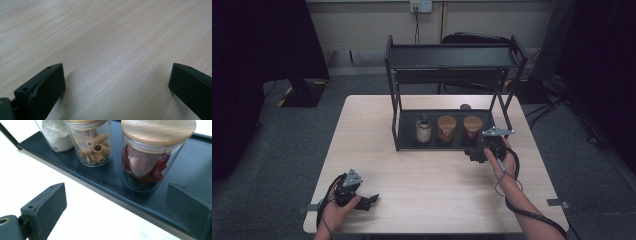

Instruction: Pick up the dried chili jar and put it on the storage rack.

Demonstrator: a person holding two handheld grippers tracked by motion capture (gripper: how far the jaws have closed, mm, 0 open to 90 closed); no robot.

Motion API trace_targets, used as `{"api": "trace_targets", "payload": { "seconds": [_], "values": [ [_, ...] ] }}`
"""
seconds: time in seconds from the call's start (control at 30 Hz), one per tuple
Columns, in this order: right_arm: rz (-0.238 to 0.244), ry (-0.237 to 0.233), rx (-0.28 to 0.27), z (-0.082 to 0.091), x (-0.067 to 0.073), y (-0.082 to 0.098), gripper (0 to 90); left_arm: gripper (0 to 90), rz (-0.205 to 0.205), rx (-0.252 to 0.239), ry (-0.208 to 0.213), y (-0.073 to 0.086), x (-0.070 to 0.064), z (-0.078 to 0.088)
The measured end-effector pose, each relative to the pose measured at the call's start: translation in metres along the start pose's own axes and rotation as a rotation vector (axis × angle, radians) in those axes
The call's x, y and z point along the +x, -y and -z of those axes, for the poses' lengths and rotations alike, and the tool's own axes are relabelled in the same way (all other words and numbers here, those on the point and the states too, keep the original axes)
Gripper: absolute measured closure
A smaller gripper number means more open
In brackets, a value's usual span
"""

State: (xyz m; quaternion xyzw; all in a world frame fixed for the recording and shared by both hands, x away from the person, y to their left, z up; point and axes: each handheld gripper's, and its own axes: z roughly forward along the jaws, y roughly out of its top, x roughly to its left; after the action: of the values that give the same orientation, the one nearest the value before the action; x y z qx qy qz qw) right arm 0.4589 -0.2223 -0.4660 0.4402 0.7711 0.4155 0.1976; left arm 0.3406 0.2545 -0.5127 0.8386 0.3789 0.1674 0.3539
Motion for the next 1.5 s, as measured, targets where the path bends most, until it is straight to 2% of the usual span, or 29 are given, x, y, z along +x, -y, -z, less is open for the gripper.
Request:
{"api": "trace_targets", "payload": {
  "seconds": [0.63,0.97,1.5],
  "values": [
    [0.028,-0.024,0.001,0.020,0.004,0.023,2.6,0.1,0.000,0.000,0.000,0.000,0.000,0.000],
    [0.020,-0.049,-0.001,0.029,0.007,0.036,2.7,0.1,0.000,0.000,0.000,0.000,0.000,0.000],
    [0.004,-0.065,0.001,0.036,0.007,0.050,2.7,0.1,0.000,0.000,0.000,0.000,0.000,0.000]
  ]
}}
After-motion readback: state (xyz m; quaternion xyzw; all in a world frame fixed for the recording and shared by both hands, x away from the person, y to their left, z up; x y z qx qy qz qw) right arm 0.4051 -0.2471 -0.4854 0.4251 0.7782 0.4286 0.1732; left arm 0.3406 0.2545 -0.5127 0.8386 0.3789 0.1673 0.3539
